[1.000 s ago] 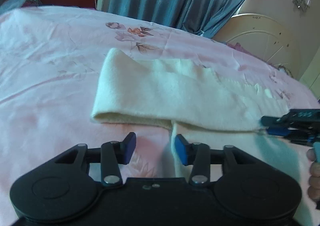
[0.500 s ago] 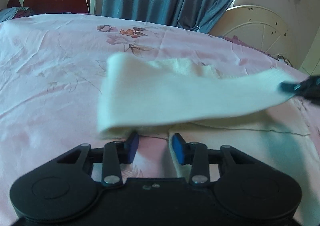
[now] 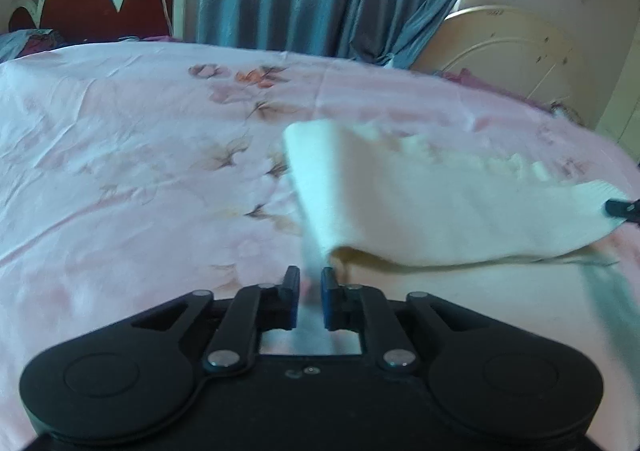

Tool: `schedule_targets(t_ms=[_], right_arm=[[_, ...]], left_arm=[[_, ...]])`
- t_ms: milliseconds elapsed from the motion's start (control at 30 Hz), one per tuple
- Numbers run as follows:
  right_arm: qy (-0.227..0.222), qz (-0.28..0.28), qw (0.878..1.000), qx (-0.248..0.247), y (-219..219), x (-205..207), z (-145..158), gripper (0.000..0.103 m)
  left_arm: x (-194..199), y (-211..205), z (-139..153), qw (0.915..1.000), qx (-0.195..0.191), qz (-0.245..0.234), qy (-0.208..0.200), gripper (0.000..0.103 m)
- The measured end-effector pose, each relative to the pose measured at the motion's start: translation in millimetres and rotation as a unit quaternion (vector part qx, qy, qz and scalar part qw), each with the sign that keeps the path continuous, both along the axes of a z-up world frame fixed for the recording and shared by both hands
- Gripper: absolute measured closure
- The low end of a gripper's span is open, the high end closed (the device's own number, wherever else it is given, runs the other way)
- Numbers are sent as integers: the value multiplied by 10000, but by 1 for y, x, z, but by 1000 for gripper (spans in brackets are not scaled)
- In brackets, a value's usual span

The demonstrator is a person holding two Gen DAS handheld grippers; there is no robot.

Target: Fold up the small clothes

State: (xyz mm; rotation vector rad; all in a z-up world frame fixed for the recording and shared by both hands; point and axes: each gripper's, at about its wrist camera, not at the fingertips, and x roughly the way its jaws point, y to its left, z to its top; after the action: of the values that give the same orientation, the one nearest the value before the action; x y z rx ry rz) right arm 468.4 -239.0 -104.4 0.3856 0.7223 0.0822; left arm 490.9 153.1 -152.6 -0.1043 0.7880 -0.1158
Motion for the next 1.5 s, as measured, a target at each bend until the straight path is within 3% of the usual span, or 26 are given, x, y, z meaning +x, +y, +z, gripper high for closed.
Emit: schedule_targets(t_ms=[33, 133, 200, 267, 333, 500, 633, 867, 1000, 1033, 1100, 1167, 1267, 1400, 1500], right_arm=[[-11, 1, 10000, 2, 0, -1, 0, 100], [-14, -13, 10000, 11, -2, 2, 2, 100], [14, 7, 10000, 12, -2, 2, 1, 100], [17, 60, 10000, -1, -2, 2, 1, 100], [17, 94, 10000, -10, -2, 1, 2, 100], [-373, -176, 9990, -179, -16, -14, 15, 100], [405, -197, 9987, -222, -29, 3, -26, 100], [309, -240, 9990, -206, -28, -8, -27, 100], [603, -100, 9974, -384, -26, 0, -41, 100], [541, -182, 9973, -468, -27, -2, -36, 100], [387, -415, 9953, -783, -28, -10, -22, 99], [85, -423, 9962, -753, -30, -20, -7, 99], [81, -13, 9969, -778, -19, -15, -7, 100], [741, 119, 9917, -1040, -8, -2, -34, 100], [644, 121, 9924, -1040, -11, -9, -29, 100]], left_arm=[[-2, -3, 2, 10000, 26, -8, -51, 75], [-5, -7, 6, 9999, -9, -11, -128, 72], [-3, -8, 3, 9999, -109, -33, -77, 73], [3, -12, -5, 9999, 119, -44, 45, 80], [8, -8, -13, 9999, -10, -11, 127, 82], [10, -9, -14, 9998, -41, -124, 167, 90], [11, -10, -14, 9996, -41, -187, 205, 93], [12, -11, -13, 9995, 14, -233, 235, 93], [12, -14, -12, 9990, 119, -344, 268, 93], [11, -13, -9, 9987, 144, -379, 296, 89], [-2, -10, 6, 9991, 271, -307, 93, 77], [-15, -16, 23, 9974, 488, -455, -285, 76], [-12, -35, 28, 9946, 530, -780, -444, 76], [14, -46, -1, 9973, 122, -719, 89, 75], [17, -42, -5, 9978, 73, -617, 243, 79]])
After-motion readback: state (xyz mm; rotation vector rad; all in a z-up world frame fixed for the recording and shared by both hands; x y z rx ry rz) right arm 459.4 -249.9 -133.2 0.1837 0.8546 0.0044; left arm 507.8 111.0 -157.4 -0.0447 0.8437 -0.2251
